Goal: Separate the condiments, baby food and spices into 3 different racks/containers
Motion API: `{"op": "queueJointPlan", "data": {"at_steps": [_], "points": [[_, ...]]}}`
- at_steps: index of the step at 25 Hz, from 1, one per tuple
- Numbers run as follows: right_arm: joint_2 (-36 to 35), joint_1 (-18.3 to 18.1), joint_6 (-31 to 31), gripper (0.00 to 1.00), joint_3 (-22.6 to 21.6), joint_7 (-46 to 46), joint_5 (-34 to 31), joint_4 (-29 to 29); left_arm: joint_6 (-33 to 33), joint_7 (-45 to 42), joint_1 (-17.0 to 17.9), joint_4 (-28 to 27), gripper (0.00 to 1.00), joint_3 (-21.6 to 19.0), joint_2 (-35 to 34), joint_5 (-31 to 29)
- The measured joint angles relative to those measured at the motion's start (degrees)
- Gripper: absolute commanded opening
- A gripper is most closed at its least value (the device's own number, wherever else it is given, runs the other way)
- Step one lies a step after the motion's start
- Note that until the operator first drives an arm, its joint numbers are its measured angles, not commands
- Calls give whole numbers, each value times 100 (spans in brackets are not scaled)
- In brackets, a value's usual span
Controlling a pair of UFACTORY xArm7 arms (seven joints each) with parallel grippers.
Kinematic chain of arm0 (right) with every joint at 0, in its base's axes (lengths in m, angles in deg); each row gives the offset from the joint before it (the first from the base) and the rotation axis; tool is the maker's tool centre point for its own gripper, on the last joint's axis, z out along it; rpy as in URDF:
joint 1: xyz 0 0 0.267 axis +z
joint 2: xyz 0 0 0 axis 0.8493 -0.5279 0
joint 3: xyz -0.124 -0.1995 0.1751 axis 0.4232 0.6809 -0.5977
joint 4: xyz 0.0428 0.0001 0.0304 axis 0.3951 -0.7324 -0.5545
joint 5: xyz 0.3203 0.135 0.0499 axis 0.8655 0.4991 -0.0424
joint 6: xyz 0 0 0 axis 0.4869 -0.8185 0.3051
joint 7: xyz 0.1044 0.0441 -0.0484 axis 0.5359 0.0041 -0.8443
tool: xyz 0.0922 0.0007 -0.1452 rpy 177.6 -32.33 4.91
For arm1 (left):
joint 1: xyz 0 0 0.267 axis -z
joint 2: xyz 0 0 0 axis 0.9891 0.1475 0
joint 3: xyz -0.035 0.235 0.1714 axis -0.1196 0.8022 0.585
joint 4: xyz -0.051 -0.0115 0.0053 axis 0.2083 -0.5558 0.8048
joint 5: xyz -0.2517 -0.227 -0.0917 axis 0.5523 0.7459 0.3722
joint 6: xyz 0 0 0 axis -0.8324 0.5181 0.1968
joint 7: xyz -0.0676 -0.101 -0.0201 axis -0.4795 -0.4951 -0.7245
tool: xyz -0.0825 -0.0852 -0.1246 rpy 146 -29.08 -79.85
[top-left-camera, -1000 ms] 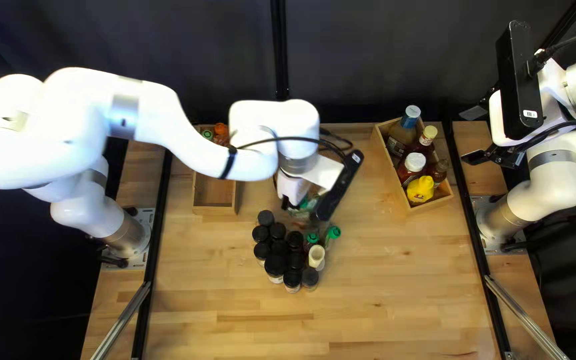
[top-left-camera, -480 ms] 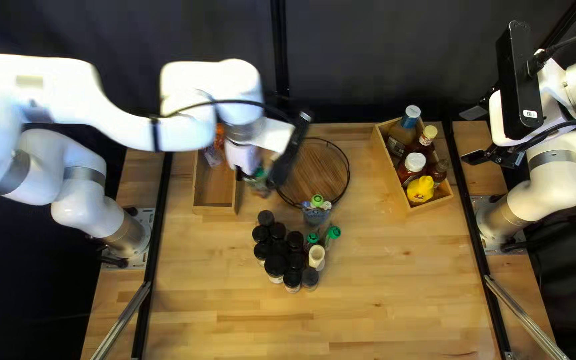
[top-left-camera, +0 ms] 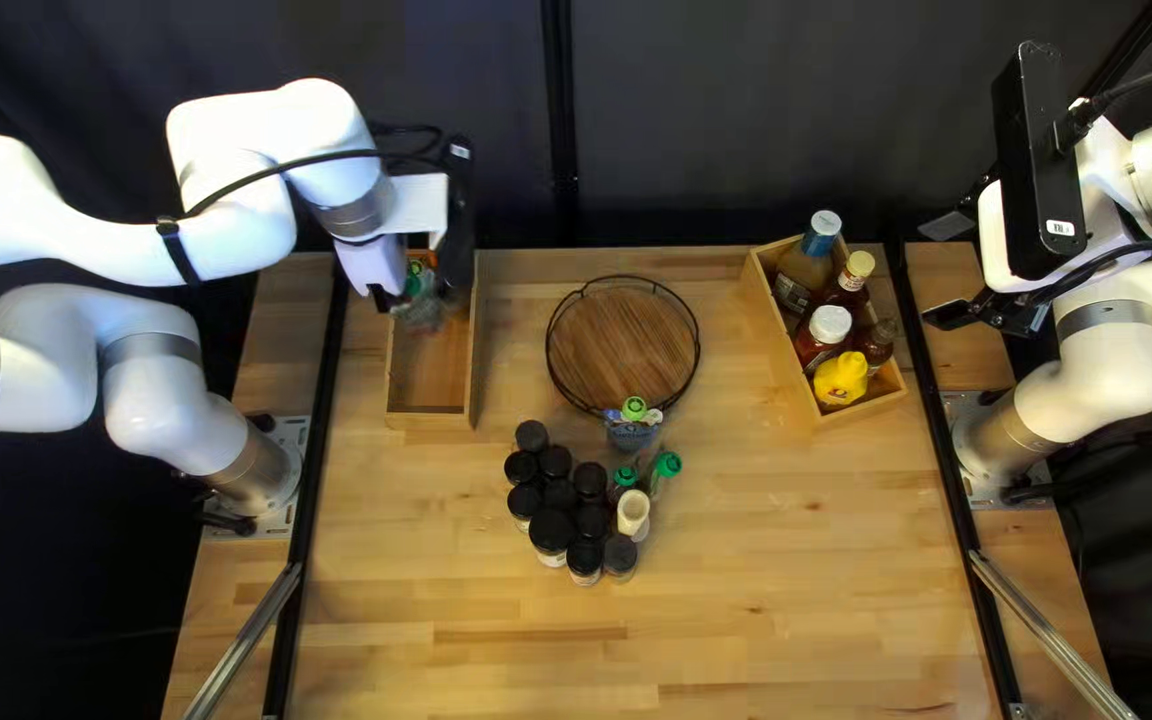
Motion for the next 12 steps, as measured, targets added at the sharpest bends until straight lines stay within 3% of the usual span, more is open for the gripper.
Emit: {"op": "queueJointPlan", "data": {"at_steps": [12], "points": [[0, 0, 0, 100, 0, 0, 0, 0, 1131, -766, -268, 456, 0, -12, 530, -89]]}}
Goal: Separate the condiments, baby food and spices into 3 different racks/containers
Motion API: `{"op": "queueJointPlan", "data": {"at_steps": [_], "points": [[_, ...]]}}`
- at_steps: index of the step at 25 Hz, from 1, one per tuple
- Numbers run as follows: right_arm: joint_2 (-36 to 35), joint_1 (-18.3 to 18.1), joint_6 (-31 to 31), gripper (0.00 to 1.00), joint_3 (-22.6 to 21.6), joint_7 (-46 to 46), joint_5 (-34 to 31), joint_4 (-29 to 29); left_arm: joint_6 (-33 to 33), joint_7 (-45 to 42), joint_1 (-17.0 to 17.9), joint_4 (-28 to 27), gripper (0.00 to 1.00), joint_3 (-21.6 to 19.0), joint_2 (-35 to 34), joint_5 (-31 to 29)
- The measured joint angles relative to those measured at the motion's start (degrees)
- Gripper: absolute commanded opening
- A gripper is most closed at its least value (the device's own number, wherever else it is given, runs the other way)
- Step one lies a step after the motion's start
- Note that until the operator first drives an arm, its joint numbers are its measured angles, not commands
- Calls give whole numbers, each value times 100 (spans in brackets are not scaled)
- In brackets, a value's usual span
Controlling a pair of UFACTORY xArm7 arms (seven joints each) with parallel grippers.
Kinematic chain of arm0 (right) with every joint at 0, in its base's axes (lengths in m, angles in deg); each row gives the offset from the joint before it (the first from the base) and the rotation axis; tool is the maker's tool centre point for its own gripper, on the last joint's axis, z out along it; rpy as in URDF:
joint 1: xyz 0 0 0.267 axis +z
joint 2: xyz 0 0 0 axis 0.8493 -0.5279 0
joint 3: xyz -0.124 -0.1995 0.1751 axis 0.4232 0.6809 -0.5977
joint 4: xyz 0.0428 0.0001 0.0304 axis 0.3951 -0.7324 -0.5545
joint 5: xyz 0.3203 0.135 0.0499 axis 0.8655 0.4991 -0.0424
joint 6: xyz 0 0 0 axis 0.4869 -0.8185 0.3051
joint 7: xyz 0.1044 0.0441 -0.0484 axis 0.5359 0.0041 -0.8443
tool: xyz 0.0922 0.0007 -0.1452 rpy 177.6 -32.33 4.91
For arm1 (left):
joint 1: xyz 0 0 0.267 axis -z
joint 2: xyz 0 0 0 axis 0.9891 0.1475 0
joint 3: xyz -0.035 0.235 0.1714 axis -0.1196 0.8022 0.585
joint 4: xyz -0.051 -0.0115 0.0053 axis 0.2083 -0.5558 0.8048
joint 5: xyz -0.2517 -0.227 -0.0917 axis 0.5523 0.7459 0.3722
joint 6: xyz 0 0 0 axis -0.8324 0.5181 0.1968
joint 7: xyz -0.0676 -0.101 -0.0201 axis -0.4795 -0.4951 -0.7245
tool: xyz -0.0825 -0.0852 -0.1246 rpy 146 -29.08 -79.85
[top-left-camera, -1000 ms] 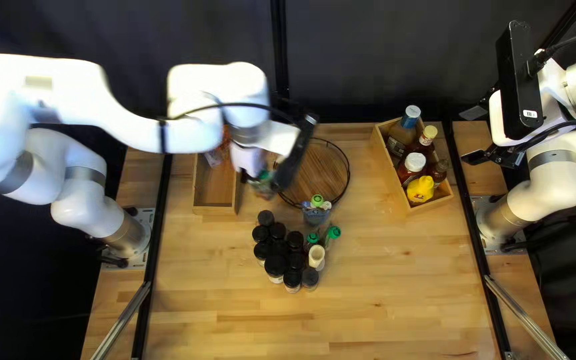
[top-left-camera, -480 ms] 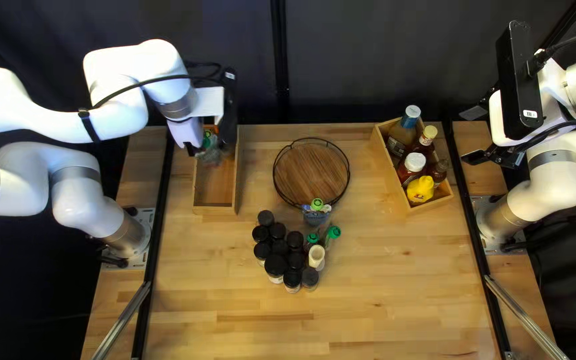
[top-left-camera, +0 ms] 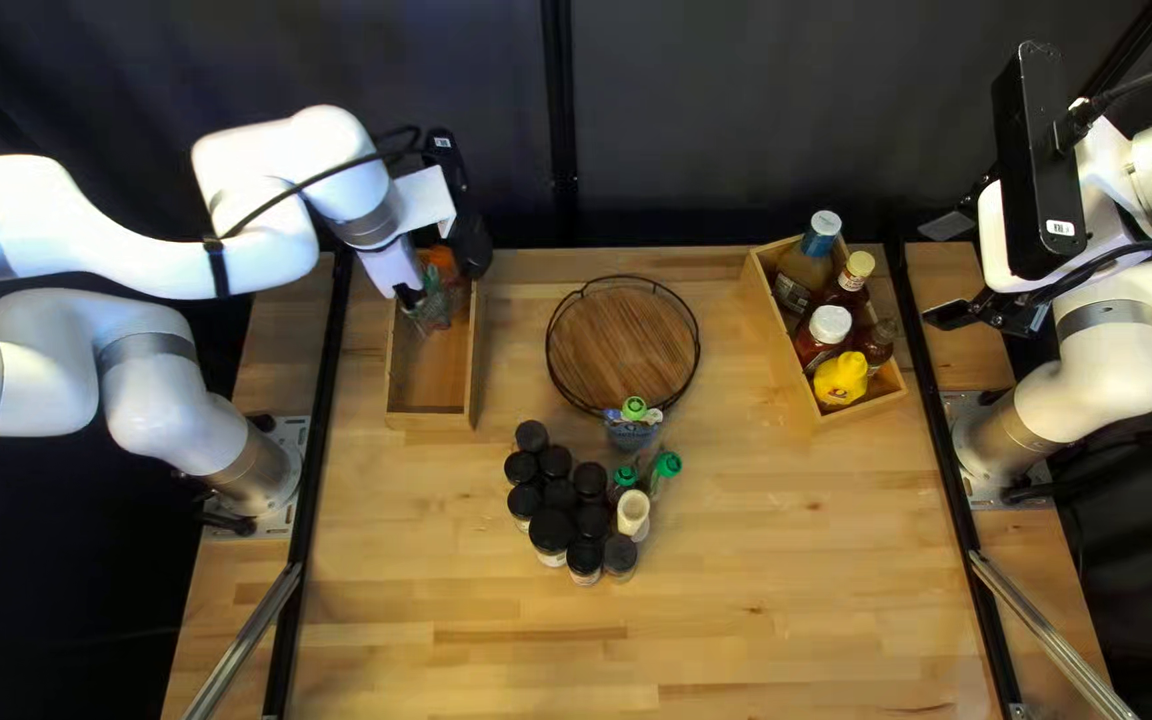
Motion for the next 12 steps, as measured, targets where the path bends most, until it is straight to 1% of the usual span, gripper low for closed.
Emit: {"op": "queueJointPlan", "data": {"at_steps": [6, 7, 8, 9, 12], "points": [[0, 0, 0, 100, 0, 0, 0, 0, 447, -256, -157, 212, 0, -6, 297, -182], [0, 0, 0, 100, 0, 0, 0, 0, 491, -274, -160, 216, 8, -8, 360, -186], [0, 0, 0, 100, 0, 0, 0, 0, 526, -288, -158, 213, 86, -11, 426, -184], [0, 0, 0, 100, 0, 0, 0, 0, 551, -298, -152, 203, 100, -15, 483, -179], [0, 0, 0, 100, 0, 0, 0, 0, 543, -375, -128, 118, 100, -74, 629, -164]]}}
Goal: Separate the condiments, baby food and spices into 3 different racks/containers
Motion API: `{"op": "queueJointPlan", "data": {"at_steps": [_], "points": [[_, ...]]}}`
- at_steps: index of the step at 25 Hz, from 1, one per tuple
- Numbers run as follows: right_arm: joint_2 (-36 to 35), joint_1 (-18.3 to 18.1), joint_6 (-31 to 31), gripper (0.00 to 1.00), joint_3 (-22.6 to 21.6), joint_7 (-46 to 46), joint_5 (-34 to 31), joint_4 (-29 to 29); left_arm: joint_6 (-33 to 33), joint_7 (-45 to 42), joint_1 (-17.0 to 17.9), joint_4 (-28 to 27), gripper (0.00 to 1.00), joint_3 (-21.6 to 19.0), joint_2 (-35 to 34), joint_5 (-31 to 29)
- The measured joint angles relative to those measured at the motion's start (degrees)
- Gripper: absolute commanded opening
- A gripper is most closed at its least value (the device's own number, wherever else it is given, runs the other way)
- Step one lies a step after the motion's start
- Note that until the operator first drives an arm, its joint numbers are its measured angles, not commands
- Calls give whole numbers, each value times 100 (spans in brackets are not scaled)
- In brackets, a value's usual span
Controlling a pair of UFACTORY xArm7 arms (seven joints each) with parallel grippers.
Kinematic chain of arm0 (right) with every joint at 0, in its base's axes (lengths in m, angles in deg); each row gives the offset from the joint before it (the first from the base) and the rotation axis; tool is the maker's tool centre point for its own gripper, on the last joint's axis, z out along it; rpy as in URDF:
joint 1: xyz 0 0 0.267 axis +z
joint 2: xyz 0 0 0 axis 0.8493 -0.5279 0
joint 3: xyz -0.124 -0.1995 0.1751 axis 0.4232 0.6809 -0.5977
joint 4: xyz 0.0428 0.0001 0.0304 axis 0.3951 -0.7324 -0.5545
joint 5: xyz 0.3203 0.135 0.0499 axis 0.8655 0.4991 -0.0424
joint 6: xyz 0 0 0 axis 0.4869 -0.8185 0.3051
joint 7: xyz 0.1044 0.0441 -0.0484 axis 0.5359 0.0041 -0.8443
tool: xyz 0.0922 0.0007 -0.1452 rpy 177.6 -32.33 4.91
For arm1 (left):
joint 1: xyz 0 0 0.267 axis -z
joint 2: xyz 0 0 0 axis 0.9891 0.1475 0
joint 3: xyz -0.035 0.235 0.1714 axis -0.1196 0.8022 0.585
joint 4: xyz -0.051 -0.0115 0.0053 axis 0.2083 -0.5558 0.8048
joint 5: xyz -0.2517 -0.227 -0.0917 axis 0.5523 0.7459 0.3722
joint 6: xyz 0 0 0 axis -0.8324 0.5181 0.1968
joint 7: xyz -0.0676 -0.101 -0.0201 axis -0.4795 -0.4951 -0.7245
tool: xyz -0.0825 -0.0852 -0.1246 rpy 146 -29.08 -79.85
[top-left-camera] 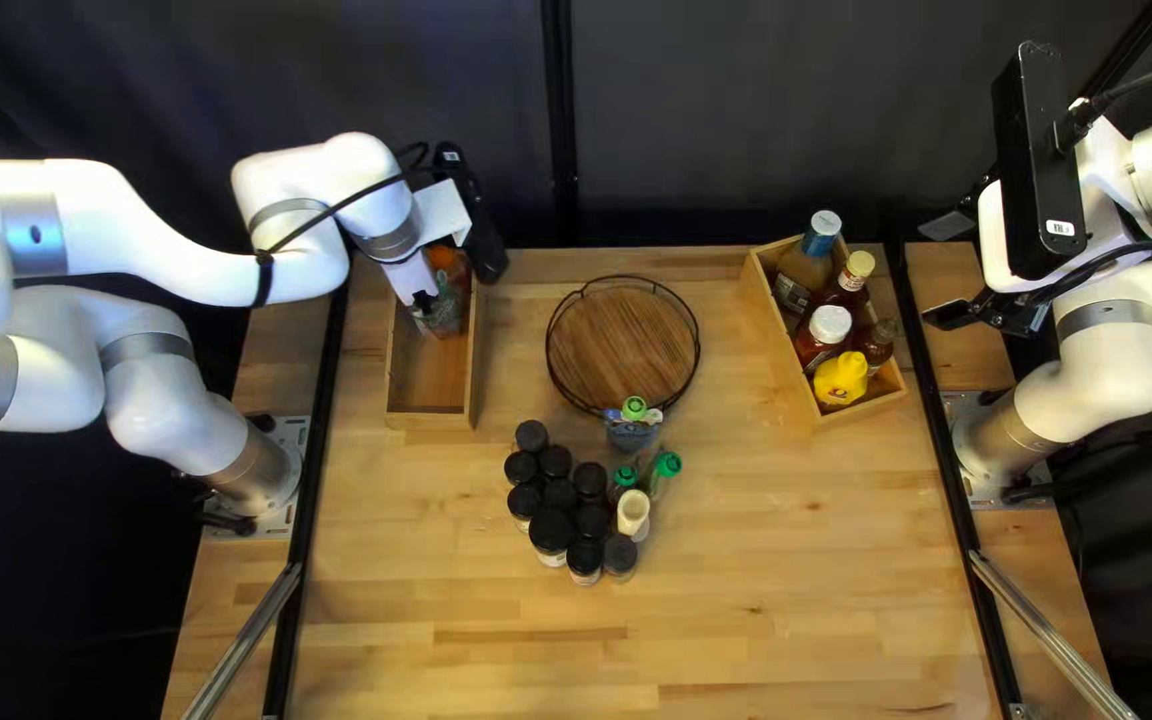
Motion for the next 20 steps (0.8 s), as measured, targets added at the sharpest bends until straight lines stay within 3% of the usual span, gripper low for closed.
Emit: {"op": "queueJointPlan", "data": {"at_steps": [6, 11, 20], "points": [[0, 0, 0, 100, 0, 0, 0, 0, -447, -196, 184, -415, 100, -290, 113, 122], [0, 0, 0, 100, 0, 0, 0, 0, -885, -52, 556, -1014, 100, -495, 361, 496], [0, 0, 0, 100, 0, 0, 0, 0, -1563, 1785, 1351, -2829, 100, -584, 1846, 1714]]}}
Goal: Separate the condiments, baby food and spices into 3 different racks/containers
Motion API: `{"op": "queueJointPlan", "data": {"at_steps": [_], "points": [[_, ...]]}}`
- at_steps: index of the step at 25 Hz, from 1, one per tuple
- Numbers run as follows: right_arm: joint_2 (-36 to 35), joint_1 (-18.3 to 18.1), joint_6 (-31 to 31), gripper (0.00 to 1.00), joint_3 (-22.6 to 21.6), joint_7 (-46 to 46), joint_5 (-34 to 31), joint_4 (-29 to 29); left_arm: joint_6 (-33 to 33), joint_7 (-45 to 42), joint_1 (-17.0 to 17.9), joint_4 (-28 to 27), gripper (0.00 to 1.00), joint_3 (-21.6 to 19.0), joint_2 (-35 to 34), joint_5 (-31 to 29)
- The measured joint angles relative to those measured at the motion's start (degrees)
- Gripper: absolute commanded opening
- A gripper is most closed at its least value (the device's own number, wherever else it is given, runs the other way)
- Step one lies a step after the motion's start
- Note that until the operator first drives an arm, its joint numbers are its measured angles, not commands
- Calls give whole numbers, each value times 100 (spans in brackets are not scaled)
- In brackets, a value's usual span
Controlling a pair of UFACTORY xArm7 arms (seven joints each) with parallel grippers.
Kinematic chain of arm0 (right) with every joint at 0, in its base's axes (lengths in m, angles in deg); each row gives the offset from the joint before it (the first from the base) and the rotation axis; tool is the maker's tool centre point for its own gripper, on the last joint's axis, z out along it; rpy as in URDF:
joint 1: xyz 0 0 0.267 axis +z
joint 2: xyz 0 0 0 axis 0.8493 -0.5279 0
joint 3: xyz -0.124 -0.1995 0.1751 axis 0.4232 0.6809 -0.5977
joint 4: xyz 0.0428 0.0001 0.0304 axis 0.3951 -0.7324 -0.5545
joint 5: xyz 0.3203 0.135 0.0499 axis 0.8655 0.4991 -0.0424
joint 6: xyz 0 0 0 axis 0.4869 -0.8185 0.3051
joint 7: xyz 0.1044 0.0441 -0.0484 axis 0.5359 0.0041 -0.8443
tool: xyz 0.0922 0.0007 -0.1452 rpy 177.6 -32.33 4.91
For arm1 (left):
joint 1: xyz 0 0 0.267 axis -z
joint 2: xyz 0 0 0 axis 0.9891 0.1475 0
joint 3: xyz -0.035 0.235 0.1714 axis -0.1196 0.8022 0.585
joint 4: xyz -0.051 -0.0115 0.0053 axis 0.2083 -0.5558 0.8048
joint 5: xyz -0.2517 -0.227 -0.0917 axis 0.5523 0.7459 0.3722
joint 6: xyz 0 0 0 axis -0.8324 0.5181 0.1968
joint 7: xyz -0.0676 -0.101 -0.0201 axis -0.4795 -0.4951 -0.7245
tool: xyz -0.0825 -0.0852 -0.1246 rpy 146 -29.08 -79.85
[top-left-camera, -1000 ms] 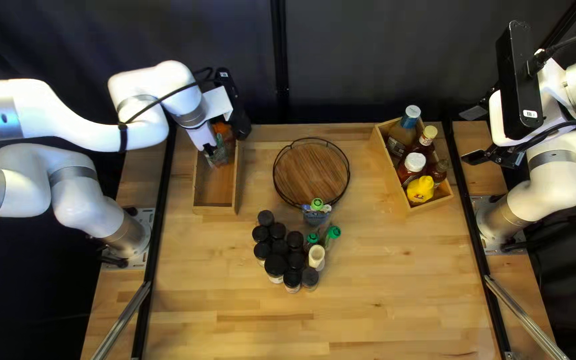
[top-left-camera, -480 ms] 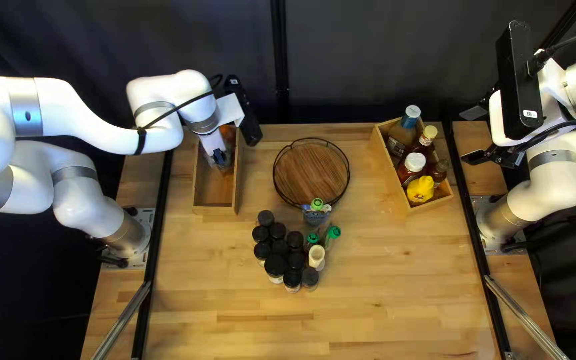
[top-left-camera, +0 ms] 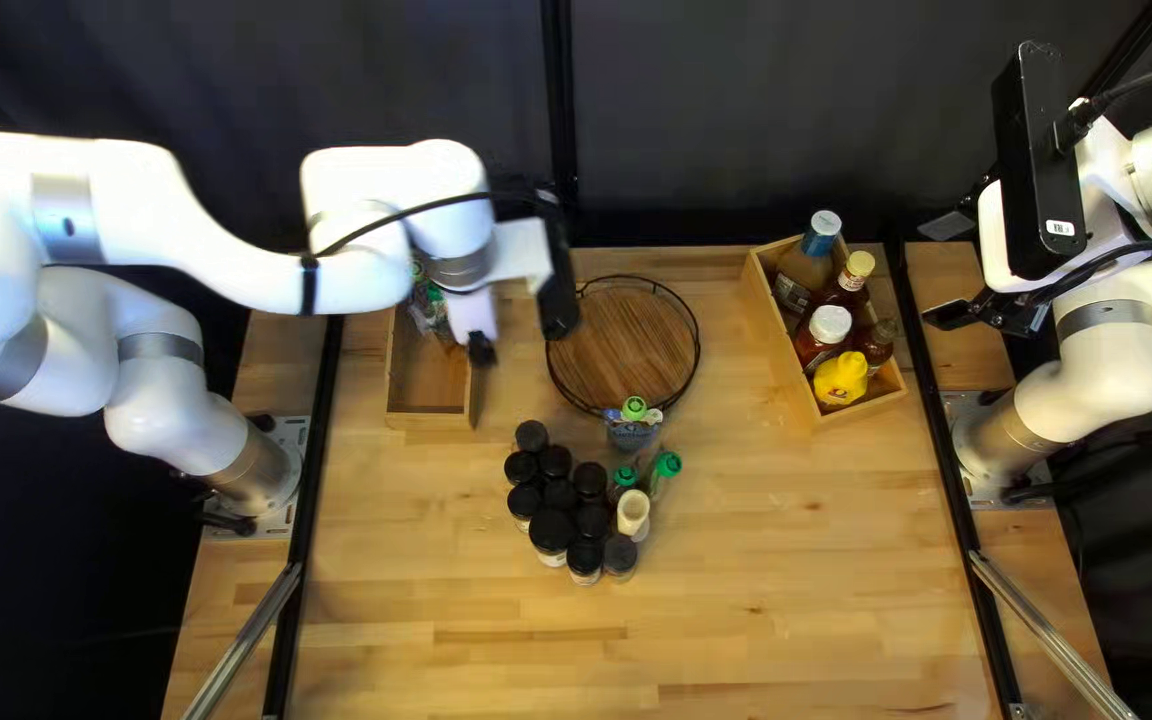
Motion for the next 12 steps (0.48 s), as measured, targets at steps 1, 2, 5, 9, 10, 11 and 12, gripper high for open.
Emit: {"op": "queueJointPlan", "data": {"at_steps": [1, 2, 5, 9, 10, 11, 12], "points": [[0, 0, 0, 100, 0, 0, 0, 0, -52, 195, 41, -176, 100, -6, 164, 88], [0, 0, 0, 100, 0, 0, 0, 0, -86, 373, 67, -325, 100, -9, 317, 159], [0, 0, 0, 100, 0, 0, 0, 0, -99, 933, 113, -775, 100, -24, 825, 398], [0, 0, 0, 100, 0, 0, 0, 0, 83, 1350, 144, -1257, 100, -73, 1410, 547], [0, 0, 0, 100, 0, 0, 0, 0, 152, 1408, 156, -1344, 100, -89, 1519, 558], [0, 0, 0, 100, 0, 0, 0, 0, 227, 1450, 167, -1407, 100, -102, 1610, 563], [0, 0, 0, 100, 0, 0, 0, 0, 312, 1479, 176, -1448, 100, -111, 1685, 559]]}}
